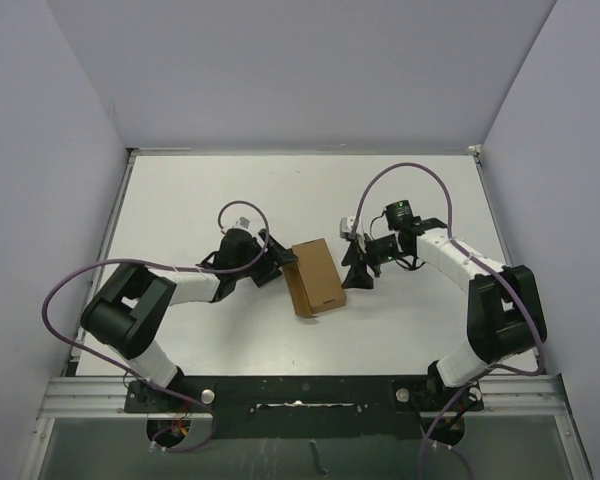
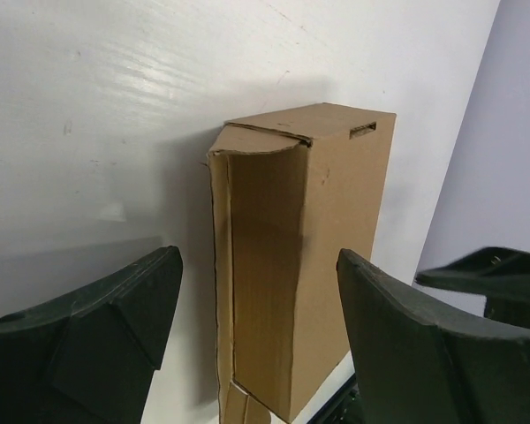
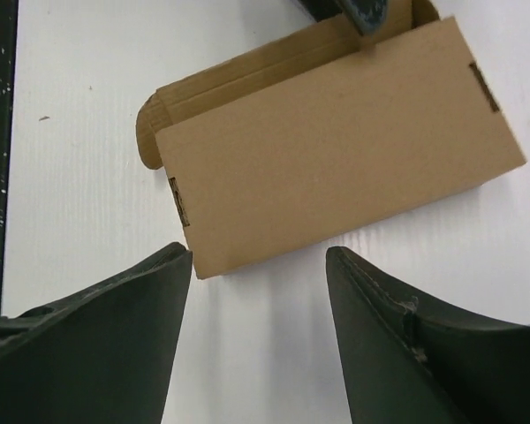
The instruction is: Fold the paper box
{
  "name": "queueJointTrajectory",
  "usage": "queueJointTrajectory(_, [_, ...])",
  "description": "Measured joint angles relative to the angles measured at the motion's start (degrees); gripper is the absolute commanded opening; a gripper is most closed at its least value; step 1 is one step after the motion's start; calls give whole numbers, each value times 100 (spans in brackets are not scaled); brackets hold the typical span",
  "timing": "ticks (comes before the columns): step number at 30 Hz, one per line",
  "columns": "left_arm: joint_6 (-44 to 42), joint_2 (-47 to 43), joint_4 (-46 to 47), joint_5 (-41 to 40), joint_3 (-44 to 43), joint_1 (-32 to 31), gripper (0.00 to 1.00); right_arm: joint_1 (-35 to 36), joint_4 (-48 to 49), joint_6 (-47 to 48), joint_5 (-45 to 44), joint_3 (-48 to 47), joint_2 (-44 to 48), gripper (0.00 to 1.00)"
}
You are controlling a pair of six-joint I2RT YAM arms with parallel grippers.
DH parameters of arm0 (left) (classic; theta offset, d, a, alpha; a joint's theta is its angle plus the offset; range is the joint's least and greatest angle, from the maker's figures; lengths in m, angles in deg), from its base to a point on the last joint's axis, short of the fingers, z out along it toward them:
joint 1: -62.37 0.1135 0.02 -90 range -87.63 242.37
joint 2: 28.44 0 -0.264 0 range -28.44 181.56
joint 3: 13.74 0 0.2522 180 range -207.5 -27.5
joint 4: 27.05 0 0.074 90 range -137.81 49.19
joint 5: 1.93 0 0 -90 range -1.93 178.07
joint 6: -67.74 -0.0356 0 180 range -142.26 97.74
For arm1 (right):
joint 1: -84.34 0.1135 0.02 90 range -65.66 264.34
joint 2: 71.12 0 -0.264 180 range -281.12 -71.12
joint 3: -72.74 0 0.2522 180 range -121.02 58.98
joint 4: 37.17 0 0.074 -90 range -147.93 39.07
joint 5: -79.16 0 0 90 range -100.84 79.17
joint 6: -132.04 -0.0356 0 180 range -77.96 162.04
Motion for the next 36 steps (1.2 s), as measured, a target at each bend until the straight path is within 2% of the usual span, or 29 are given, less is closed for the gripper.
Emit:
queueJointTrajectory(7, [-315,-479,46,76,330,0,70,-289,111,-1445,79,-225,-859,67])
queueJointTrajectory(11, [-640,-894,48,155,654,0,68,-343,109,-2085,240,-538,-1410,65])
queueJointTrajectory(16, [-1097,-1502,-109,216,868,11,67,-323,66,-2610,299,-699,-1665,60])
queueJointTrajectory(22, [-1456,-1967,-358,247,973,26,67,-175,4,-2822,168,-994,-1864,45])
queueJointTrajectory(29, [-1550,-2074,-476,280,1207,26,68,-11,-243,-2730,-297,-1390,-2072,33])
queueJointTrajectory(33, [-1547,-2103,-498,280,1287,26,72,7,-476,-2588,-431,-1668,-2197,28])
queueJointTrajectory(36, [-1502,-2103,-444,280,1340,26,79,13,-667,-2437,-509,-1971,-2343,27])
